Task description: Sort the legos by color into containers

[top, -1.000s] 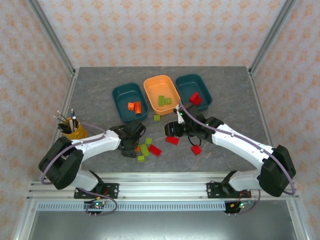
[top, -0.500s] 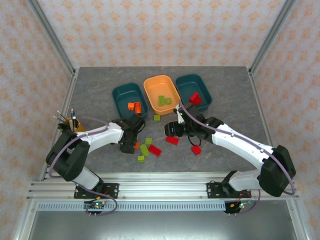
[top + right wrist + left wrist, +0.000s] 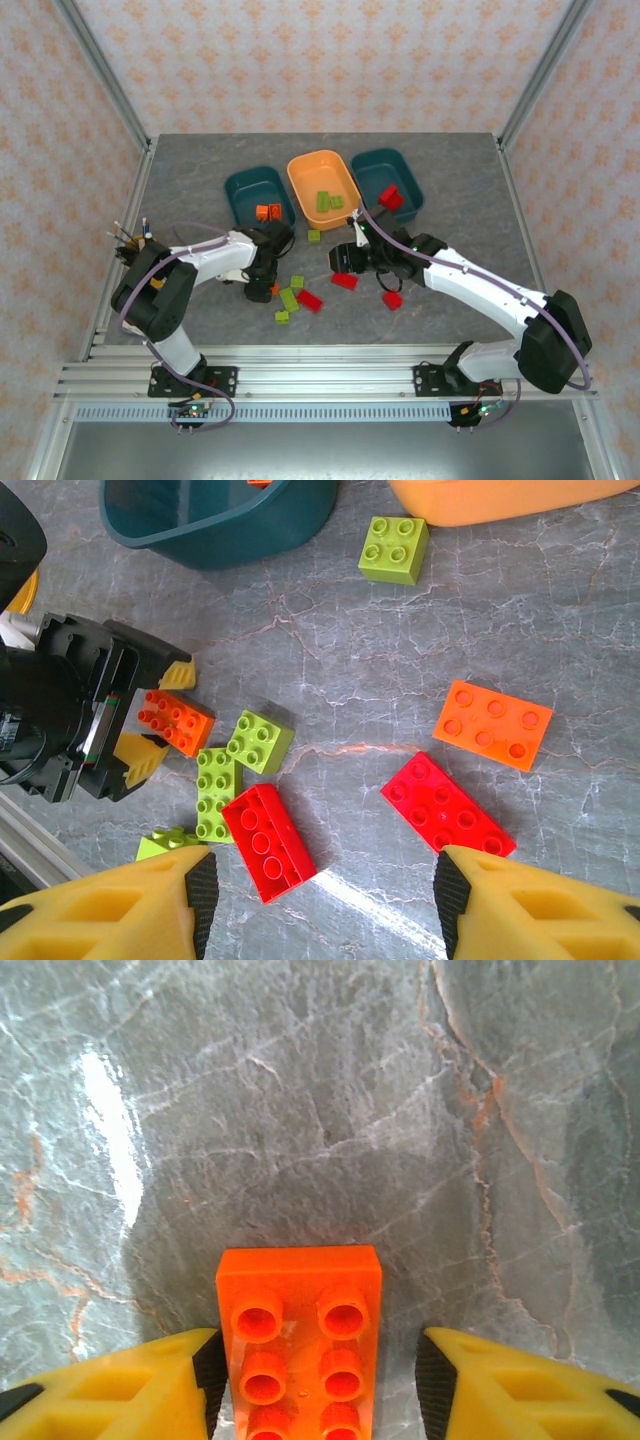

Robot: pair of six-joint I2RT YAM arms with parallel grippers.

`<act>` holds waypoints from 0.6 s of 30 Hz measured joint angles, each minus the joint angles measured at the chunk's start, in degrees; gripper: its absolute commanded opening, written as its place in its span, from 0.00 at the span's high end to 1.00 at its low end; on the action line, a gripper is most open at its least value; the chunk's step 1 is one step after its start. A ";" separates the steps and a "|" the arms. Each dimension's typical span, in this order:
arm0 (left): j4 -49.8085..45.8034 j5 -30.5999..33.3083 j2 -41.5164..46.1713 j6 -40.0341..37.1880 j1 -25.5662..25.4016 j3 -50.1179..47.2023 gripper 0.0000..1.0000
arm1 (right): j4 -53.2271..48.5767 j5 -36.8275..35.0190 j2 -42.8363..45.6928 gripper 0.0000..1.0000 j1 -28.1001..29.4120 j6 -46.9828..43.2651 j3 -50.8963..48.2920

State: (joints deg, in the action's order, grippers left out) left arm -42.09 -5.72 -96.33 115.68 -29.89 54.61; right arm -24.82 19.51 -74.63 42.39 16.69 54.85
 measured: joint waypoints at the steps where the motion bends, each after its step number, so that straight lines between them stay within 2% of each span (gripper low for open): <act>1: -0.20 -0.09 -0.13 -0.15 0.00 0.00 0.54 | 0.00 0.00 0.02 0.39 0.00 0.00 0.02; 3: -0.61 -0.42 -0.15 -0.24 0.00 0.00 0.65 | 0.00 0.02 0.02 0.39 0.00 0.02 0.02; 7: -0.98 -0.63 0.26 -0.96 0.00 0.11 0.74 | 0.17 0.28 0.35 0.39 0.00 0.17 0.02; 18: -1.27 1.75 1.31 -4.79 -0.04 0.11 0.78 | 5.55 5.38 3.10 0.36 0.02 1.86 0.02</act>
State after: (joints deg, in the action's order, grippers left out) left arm -43.35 -3.97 -95.02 110.89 -29.93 54.72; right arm -19.27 24.88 -71.53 42.41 18.55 54.87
